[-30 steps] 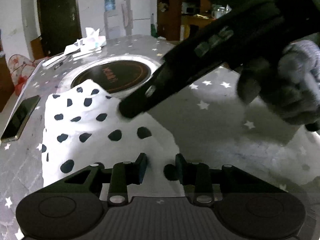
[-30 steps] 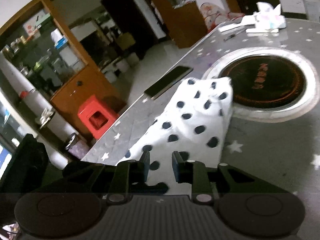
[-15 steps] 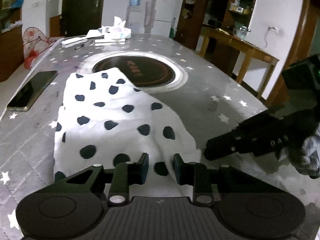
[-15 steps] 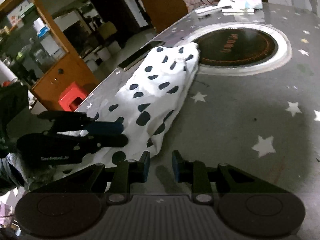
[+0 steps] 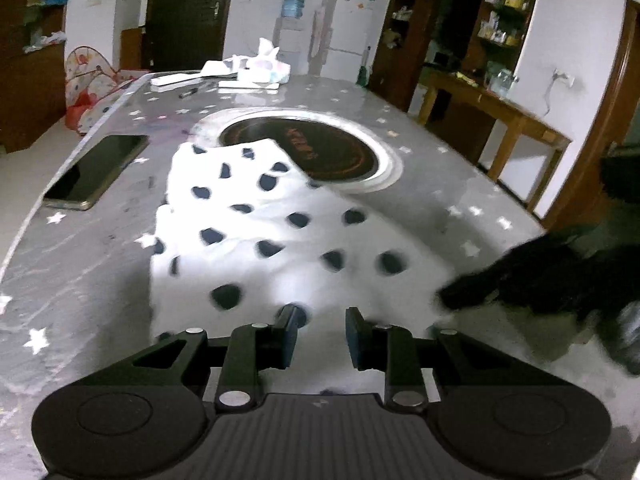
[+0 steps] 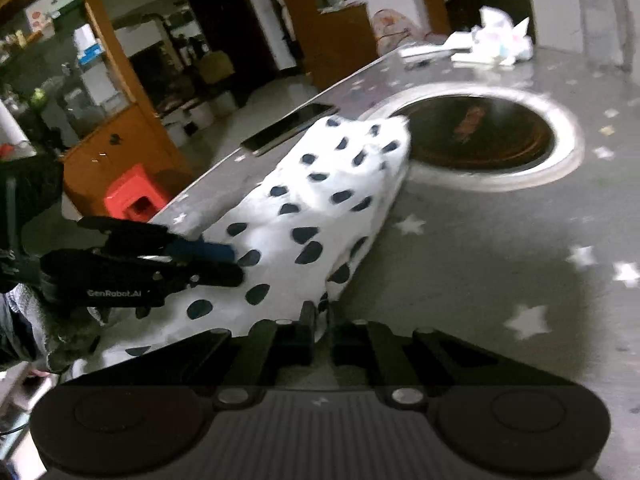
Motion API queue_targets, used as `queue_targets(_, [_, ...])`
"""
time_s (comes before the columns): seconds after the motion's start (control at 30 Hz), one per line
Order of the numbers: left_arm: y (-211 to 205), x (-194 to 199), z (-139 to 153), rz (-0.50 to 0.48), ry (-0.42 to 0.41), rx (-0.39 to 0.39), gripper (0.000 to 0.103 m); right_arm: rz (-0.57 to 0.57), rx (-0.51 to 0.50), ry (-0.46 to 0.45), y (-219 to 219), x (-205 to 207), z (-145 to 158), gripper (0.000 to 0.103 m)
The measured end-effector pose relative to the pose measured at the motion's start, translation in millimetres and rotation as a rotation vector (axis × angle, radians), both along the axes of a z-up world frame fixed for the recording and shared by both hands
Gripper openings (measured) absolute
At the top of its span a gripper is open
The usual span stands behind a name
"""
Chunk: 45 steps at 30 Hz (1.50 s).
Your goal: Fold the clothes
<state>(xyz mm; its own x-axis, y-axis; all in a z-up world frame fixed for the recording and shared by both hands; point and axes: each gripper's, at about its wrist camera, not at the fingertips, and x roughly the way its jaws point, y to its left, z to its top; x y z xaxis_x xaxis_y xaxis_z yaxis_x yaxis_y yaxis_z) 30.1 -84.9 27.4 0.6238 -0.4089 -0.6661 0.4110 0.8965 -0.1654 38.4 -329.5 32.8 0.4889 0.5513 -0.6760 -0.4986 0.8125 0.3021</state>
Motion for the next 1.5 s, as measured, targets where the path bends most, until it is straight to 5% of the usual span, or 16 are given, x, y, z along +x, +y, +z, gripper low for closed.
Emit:
queue_targets(0.2, [18.4, -2.9, -5.2, 0.035, -0.018, 0.066, 0.027, -0.035, -0.099, 0.028, -8.3, -9.2, -8.7, 0.007])
queue_targets(0.47, [18.5, 3.4, 14.6, 0.037, -0.069, 0.071, 0.027, -0.051, -0.141, -0.136, 4.3, -14.5, 30.1, 0.013])
queue_targets(0.63, [0.0, 29.0, 11.4, 0.010, -0.060, 0.067, 0.027, -0.011, -0.127, -0.113, 30.2, 2.0, 16.4, 0.017])
queue_targets(0.77, [2.2, 51.9, -5.3, 0.052, -0.036, 0.137, 0.027, 0.001, -0.149, -0.078, 36.1, 4.6, -0.6, 0.019])
queue_targets(0.87, [15.7, 62.1, -11.3, 0.070, -0.040, 0.140, 0.018, 0.010, -0.159, -0.061, 35.8, 4.0, -9.9, 0.019])
queue_targets(1.13, [10.9, 81.2, 0.5, 0.082, -0.077, 0.109, 0.017, 0.004, -0.155, -0.089, 40.6, 6.6, -1.4, 0.021])
queue_targets(1.3, [5.4, 94.1, -13.1, 0.090, -0.076, 0.171, 0.017, -0.001, -0.154, -0.076, 41.1, 12.4, -8.1, 0.026])
queue_targets(1.5, [14.2, 73.4, 0.6, 0.096, -0.080, 0.160, 0.018, 0.028, -0.161, -0.081, 42.9, -3.9, 3.6, 0.027])
